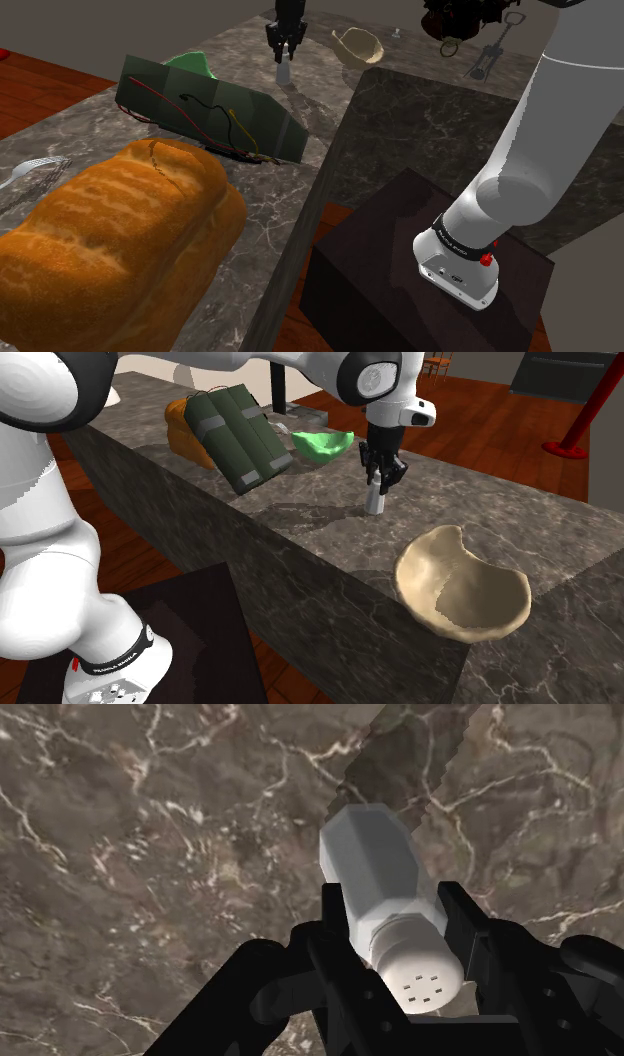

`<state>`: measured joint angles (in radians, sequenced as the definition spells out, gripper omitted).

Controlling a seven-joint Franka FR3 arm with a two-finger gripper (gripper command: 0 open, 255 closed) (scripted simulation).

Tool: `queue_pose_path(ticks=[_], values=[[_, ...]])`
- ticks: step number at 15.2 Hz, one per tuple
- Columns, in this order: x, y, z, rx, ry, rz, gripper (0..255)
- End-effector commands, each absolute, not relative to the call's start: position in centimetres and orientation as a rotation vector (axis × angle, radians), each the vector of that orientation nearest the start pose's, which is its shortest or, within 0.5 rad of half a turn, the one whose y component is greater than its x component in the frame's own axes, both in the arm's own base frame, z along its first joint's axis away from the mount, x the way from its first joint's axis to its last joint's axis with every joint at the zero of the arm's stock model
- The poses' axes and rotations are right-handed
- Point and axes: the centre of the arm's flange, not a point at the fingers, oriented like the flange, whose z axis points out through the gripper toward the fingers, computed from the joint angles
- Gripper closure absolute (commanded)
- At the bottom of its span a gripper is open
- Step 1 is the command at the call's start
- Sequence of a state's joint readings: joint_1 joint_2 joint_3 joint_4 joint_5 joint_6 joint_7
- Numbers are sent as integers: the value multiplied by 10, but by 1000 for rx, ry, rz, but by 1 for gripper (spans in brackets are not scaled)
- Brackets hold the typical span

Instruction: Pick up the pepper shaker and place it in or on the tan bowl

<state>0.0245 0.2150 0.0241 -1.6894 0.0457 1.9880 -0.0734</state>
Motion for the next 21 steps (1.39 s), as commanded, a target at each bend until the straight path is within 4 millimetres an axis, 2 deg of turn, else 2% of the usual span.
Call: queue_pose_path(ticks=[1, 7, 21], values=[[634, 33, 477, -3088, -162, -130, 255], [634, 33, 477, -3088, -162, -130, 255], [634, 33, 551, -3088, -162, -130, 255]])
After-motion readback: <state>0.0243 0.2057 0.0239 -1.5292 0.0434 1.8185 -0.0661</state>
